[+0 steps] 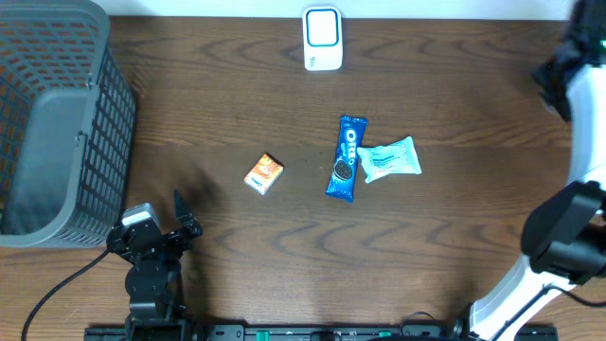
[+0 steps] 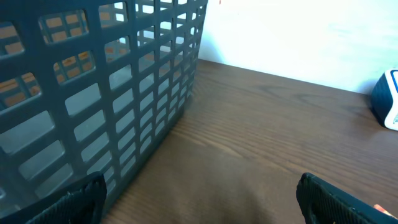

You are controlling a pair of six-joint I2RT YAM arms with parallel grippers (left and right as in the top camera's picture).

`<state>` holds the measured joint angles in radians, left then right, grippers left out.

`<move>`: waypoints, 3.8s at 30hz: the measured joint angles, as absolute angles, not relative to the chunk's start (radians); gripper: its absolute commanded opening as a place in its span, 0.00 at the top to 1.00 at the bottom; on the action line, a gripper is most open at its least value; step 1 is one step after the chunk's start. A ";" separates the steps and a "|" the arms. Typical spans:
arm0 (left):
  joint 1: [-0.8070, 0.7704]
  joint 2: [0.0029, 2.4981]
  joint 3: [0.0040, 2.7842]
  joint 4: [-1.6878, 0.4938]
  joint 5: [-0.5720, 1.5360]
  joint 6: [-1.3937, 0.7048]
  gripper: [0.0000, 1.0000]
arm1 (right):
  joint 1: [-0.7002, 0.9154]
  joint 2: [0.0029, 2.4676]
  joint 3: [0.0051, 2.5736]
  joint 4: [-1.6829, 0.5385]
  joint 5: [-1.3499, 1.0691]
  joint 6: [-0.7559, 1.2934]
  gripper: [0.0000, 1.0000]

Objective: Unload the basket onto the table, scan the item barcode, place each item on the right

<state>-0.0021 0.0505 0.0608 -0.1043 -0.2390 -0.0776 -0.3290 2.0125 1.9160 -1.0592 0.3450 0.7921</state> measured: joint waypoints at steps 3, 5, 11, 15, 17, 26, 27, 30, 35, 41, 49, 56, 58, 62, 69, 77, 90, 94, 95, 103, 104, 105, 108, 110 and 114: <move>-0.002 0.051 0.061 -0.104 -0.239 -0.078 0.02 | -0.416 2.053 1.916 -1.067 0.311 0.829 0.57; -0.002 0.051 0.061 -0.104 -0.239 -0.078 0.02 | -0.477 2.080 1.916 -1.069 0.279 0.849 0.57; -0.002 0.051 0.061 -0.104 -0.239 -0.078 0.02 | -0.617 2.174 1.916 -1.056 0.216 0.881 0.51; -0.002 0.051 0.061 -0.104 -0.239 -0.078 0.02 | -0.687 2.244 1.915 -1.018 0.199 0.875 0.53; -0.002 0.051 0.061 -0.104 -0.239 -0.078 0.02 | -0.720 2.275 1.915 -1.019 0.192 0.868 0.53; -0.002 0.051 0.061 -0.104 -0.239 -0.078 0.02 | -0.794 2.338 1.915 -1.016 0.163 0.828 0.01; -0.002 0.051 0.061 -0.104 -0.239 -0.078 0.02 | -0.794 2.337 1.916 -1.018 0.152 0.822 0.01; -0.002 0.051 0.061 -0.104 -0.239 -0.078 0.02 | -0.795 2.324 1.923 -1.059 0.122 0.818 0.01; -0.002 0.051 0.061 -0.104 -0.239 -0.078 0.02 | -0.805 2.191 1.971 -1.156 0.042 0.814 0.01; -0.002 0.051 0.061 -0.104 -0.239 -0.078 0.02 | -0.756 1.875 2.021 -1.259 -0.069 0.816 0.01; -0.002 0.051 0.061 -0.104 -0.239 -0.078 0.02 | -0.339 1.701 2.040 -1.342 -0.076 0.753 0.01; -0.002 0.051 0.061 -0.104 -0.239 -0.078 0.02 | 0.035 1.777 1.971 -1.333 0.061 0.722 0.01; -0.002 0.051 0.061 -0.104 -0.239 -0.078 0.02 | 0.125 1.814 1.946 -1.308 0.090 0.719 0.01; -0.002 0.051 0.061 -0.104 -0.239 -0.078 0.02 | 0.271 1.921 1.918 -1.255 0.125 0.715 0.01; -0.002 0.051 0.061 -0.104 -0.239 -0.078 0.02 | 0.424 2.137 1.910 -1.153 0.139 0.714 0.01; -0.002 0.051 0.061 -0.104 -0.239 -0.078 0.02 | 0.451 2.271 1.902 -1.121 0.085 0.712 0.01; -0.002 0.051 0.061 -0.104 -0.239 -0.078 0.02 | 0.451 2.279 1.902 -1.026 -0.004 0.633 0.01; -0.002 0.051 0.061 -0.104 -0.239 -0.078 0.02 | 0.450 2.279 1.902 -1.036 0.000 0.604 0.01; -0.002 0.051 0.061 -0.104 -0.239 -0.078 0.02 | 0.449 2.279 1.902 -1.048 0.008 0.595 0.01; -0.002 0.051 0.061 -0.104 -0.239 -0.078 0.02 | 0.413 2.279 1.902 -1.195 0.183 0.461 0.01; -0.002 0.051 0.061 -0.104 -0.239 -0.078 0.02 | 0.409 2.279 1.902 -1.214 0.200 0.448 0.01; -0.002 0.051 0.061 -0.104 -0.239 -0.078 0.02 | 0.408 2.279 1.902 -1.224 0.213 0.433 0.01; -0.002 0.051 0.061 -0.104 -0.239 -0.078 0.02 | 0.408 2.279 1.902 -1.227 0.236 0.354 0.01; -0.002 0.051 0.061 -0.104 -0.239 -0.078 0.02 | 0.409 2.279 1.902 -1.238 0.244 0.269 0.01; -0.002 0.051 0.061 -0.104 -0.239 -0.078 0.02 | 0.409 2.278 1.902 -1.308 0.256 0.084 0.01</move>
